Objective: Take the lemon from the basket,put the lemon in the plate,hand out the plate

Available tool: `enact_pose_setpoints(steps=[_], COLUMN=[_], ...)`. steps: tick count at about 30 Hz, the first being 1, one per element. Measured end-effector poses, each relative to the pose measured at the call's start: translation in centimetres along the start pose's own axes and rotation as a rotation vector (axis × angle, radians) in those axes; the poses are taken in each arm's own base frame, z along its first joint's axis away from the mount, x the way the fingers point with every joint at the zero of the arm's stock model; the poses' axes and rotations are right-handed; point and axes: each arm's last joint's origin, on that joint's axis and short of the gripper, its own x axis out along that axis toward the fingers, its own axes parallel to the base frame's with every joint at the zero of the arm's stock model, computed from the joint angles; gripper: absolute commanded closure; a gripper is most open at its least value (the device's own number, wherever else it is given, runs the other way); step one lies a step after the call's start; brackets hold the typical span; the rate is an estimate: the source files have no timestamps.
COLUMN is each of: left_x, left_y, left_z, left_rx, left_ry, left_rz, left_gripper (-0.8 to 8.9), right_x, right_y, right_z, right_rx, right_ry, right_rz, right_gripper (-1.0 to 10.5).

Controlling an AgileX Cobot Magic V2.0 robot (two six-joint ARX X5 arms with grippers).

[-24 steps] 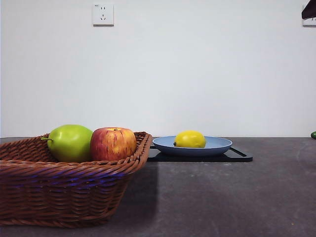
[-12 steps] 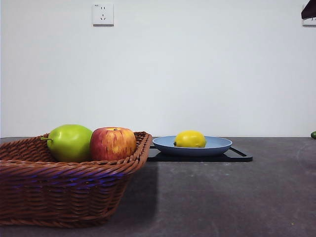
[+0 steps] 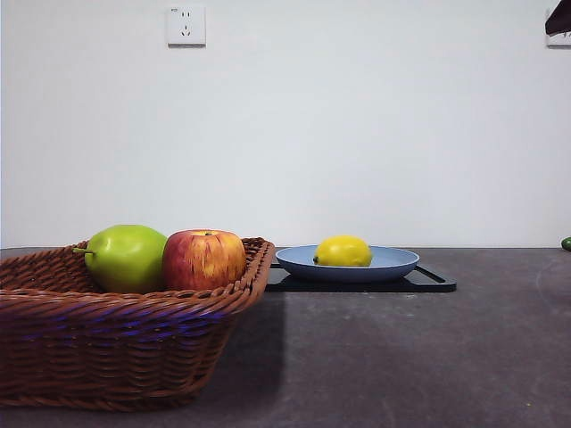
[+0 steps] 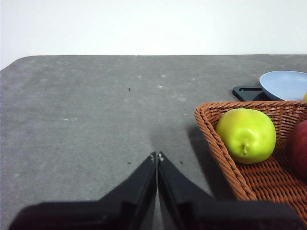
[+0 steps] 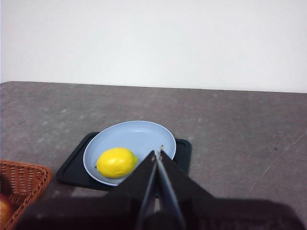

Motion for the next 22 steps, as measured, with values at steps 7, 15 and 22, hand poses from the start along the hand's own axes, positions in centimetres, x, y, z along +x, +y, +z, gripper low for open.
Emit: enact_pose_setpoints(steps=[7,15,22], left_x=[0.0,0.0,0.0], left_y=[0.0,0.0,0.0], left_z=[0.0,0.0,0.0], left_rx=[0.0,0.0,-0.002], left_ry=[0.0,0.0,0.0], left_rz=[0.0,0.0,0.0], left_gripper=[8.05,8.05,8.05], right_x=[0.0,-3.9,-4.4], right_y=[0.0,-1.1,-1.9], right_z=[0.0,0.3,-6.8], right_rx=[-0.038,-0.105,-0.115], right_ry=[-0.003,-0.168,-0.117], right_rz=[0.0,-0.097,-0.066], right_gripper=[9.4,9.4,9.4])
